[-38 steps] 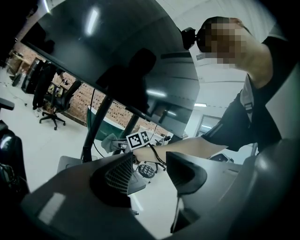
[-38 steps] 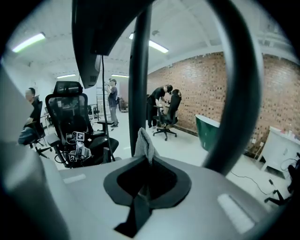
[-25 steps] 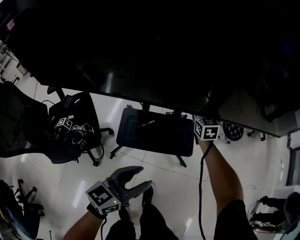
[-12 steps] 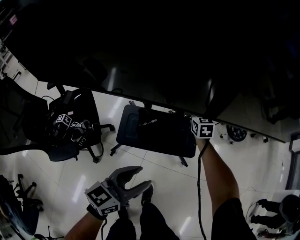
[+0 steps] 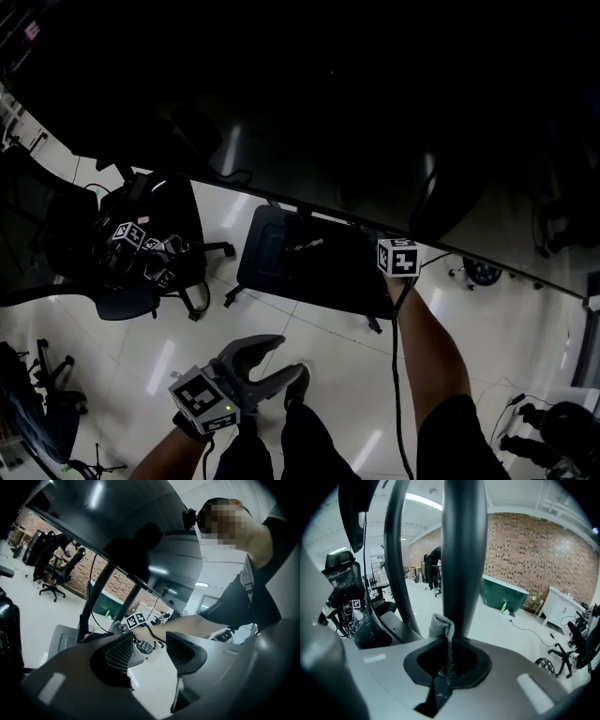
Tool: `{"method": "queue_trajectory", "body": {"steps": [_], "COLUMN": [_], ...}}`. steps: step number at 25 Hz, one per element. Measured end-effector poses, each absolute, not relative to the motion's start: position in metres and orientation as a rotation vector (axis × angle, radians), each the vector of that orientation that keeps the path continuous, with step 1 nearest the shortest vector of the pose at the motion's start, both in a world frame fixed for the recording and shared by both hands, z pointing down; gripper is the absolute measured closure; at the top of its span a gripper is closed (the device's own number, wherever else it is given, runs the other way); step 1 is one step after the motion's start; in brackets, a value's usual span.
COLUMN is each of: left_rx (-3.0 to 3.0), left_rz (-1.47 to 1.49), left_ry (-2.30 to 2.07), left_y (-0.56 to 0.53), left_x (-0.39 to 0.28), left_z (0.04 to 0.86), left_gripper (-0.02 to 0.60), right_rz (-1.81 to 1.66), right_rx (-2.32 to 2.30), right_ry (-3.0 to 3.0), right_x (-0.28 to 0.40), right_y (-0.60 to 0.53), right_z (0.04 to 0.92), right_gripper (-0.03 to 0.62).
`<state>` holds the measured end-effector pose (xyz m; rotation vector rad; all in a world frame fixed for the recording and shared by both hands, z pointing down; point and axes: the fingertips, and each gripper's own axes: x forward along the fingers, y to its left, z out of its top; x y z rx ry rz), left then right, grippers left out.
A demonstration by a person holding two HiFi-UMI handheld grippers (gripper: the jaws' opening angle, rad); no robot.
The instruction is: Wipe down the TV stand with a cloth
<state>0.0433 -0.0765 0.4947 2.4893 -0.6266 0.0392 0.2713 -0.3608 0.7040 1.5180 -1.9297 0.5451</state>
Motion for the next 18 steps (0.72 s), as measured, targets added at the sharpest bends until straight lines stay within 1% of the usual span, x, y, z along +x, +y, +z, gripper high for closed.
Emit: {"method": "queue_trajectory", "body": {"steps": [5, 10, 13, 18], "left_rx": [2.477, 2.502, 2.528, 2.548], "left_rz": [0.042, 0.057, 0.085, 0.083], "left_ry": [-0.633, -0.637, -0.662, -0.675], "left_y": [-0.078, -0.079, -0.085, -0.094], "left_x": [0.043, 0.043, 0.038, 0.035], "left_z": [0.498, 0.497, 0.497, 0.495], "left_gripper": [0.339, 0.339, 0.339, 0.337], "right_rz": [0.556, 0.462, 0.501, 0.624], "right_rx": [1.51, 1.478, 1.449, 1.358], "right_ry": [-1.937, -2.113, -2.182, -2.175], "right_x": [0.266, 0.246, 0.235, 0.209], "right_y": [-0.36, -0.338, -0.306, -0.256], "right_z": [0.708, 0.664, 0.647, 0.681], "right_gripper": [0.577, 0.577, 0.577, 0.577]}}
